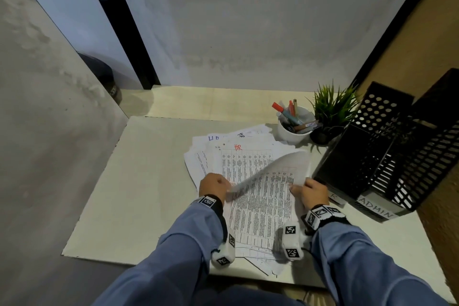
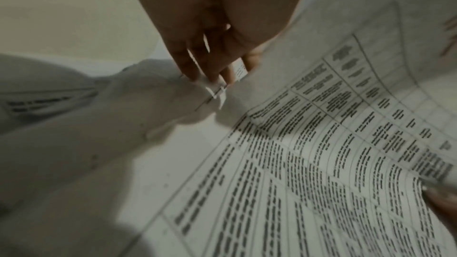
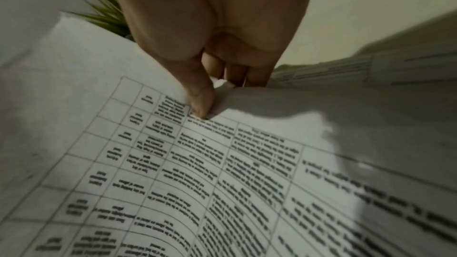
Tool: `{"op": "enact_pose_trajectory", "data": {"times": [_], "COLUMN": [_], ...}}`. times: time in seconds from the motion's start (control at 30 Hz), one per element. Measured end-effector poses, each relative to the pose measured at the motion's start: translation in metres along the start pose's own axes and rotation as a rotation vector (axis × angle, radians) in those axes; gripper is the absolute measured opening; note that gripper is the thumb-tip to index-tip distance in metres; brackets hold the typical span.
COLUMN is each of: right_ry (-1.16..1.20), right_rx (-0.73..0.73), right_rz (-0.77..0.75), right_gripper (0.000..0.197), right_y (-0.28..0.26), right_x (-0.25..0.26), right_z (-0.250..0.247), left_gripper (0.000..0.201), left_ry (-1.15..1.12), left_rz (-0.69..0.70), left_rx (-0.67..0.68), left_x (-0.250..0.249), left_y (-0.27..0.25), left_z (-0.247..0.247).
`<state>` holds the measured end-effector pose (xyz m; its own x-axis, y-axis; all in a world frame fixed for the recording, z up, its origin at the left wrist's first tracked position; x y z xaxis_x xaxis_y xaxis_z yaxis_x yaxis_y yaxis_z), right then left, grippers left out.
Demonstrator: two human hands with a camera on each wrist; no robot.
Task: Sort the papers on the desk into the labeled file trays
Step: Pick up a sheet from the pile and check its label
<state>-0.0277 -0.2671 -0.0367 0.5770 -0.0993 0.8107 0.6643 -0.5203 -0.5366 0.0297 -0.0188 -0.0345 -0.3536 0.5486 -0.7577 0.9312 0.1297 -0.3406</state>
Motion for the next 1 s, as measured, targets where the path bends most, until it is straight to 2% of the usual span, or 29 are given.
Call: {"op": "enact_pose_trajectory", "data": {"times": [0.07,0.13,0.17,0.27,0.3,0.37,0.4,0.43,0.5,0.6,0.67,0.77,0.83,0.93,1.0], "right_ry": [0.003,0.049,0.062,0.031,0.0,-0.067,-0.087,-0.117,-0.169,-0.258,-0.239,-0.283,-0.363,-0.447,-0.425], "right_rx": [0.008,0.041,0.046,0.026,0.012,0.008,0.016,0.042,0.086,0.128,0.129,0.126,0.123,0.136,0.121], "right_rz": [-0.01,0.003,0.009,0.047,0.067,0.106,0.117,0.135,0.146,0.14,0.18,0.197,0.175,0.162,0.157], "right_gripper": [0.026,0.051,0.056,0.047,0.051,0.061,0.063,0.062,0.046,0.024,0.016,0.017,0.008,0.02,0.021], "right_y": [0.003,0.003,0.003,0.008,0.011,0.017,0.02,0.02,0.016,0.01,0.003,0.002,0.006,0.01,0.012], "right_x": [0.0,-0.001,-0.001,-0.009,-0.013,-0.018,-0.019,-0.017,-0.012,-0.006,-0.004,-0.001,0.0,-0.002,-0.005], "right_z": [-0.001,0.0,-0.001,0.0,0.0,0.0,0.001,0.002,0.003,0.003,0.003,0.001,0.001,0.002,0.0], "left_gripper": [0.02,0.026,0.032,0.042,0.039,0.016,0.017,0.029,0.043,0.048,0.042,0.009,0.015,0.028,0.031], "left_ry": [0.053,0.059,0.057,0.05,0.063,0.086,0.084,0.086,0.09,0.137,0.175,0.122,0.028,-0.092,-0.168], "left_rz": [-0.012,-0.066,-0.089,-0.165,-0.181,-0.176,-0.165,-0.158,-0.119,-0.031,0.041,0.078,0.068,0.004,-0.035], "left_rx": [-0.084,-0.066,-0.044,0.006,0.026,0.069,0.081,0.086,0.072,0.04,0.021,0.008,-0.007,-0.042,-0.058], "left_x": [0.002,0.007,0.007,0.011,0.012,0.014,0.015,0.016,0.014,0.009,0.008,0.006,0.009,0.015,0.02], "left_y": [0.005,0.006,0.006,0.006,0.006,0.006,0.006,0.007,0.007,0.008,0.009,0.009,0.01,0.012,0.015], "left_z": [-0.005,-0.004,-0.003,-0.002,-0.002,-0.002,-0.001,-0.001,-0.004,-0.01,-0.014,-0.018,-0.018,-0.02,-0.02]}}
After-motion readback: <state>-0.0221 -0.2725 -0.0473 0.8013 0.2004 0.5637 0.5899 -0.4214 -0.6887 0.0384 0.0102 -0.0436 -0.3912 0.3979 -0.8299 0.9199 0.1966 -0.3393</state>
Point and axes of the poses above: each hand's wrist, its own y-axis towards the middle knuckle, its own z-axis out of the palm, x = y × z, the point moved 4 cm from there along y, towards the middle knuckle, and after that the axes turned 5 degrees about z, right-handed, at the moved point
